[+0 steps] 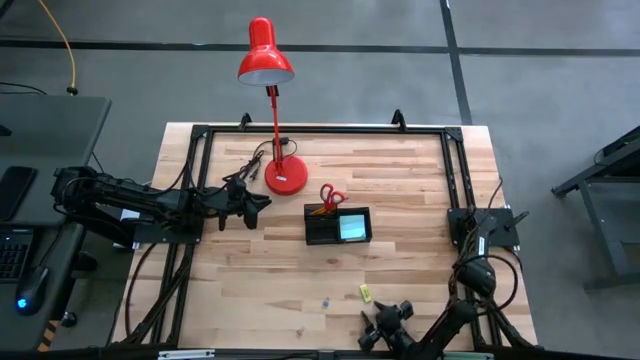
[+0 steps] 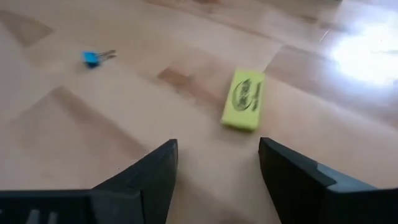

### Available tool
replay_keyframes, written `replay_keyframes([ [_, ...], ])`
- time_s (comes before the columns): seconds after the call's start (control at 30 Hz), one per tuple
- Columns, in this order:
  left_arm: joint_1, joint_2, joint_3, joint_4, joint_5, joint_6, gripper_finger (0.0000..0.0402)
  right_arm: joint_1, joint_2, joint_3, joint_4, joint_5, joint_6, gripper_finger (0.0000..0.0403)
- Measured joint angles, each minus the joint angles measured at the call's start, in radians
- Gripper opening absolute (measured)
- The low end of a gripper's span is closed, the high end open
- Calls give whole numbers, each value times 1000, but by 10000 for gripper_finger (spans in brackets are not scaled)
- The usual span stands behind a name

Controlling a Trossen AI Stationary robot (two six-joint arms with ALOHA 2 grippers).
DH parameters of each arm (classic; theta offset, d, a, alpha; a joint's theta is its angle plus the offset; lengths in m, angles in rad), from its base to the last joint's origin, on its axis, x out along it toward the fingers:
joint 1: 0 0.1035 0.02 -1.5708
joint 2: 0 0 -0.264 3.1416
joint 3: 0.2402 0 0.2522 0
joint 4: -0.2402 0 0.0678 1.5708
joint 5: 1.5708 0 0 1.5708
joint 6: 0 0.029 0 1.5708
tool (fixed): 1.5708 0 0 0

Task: Pick and place office supplies into organizer
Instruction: Put the yellow eraser into the black desk organizer

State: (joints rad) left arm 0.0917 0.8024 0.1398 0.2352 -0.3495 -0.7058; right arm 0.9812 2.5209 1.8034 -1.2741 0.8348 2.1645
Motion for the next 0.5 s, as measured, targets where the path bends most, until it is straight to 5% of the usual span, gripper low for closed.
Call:
replay_keyframes([
  [0.5,0,0,0,0,-1,-2,88,-68,4,-2,-50,7,-4,221],
])
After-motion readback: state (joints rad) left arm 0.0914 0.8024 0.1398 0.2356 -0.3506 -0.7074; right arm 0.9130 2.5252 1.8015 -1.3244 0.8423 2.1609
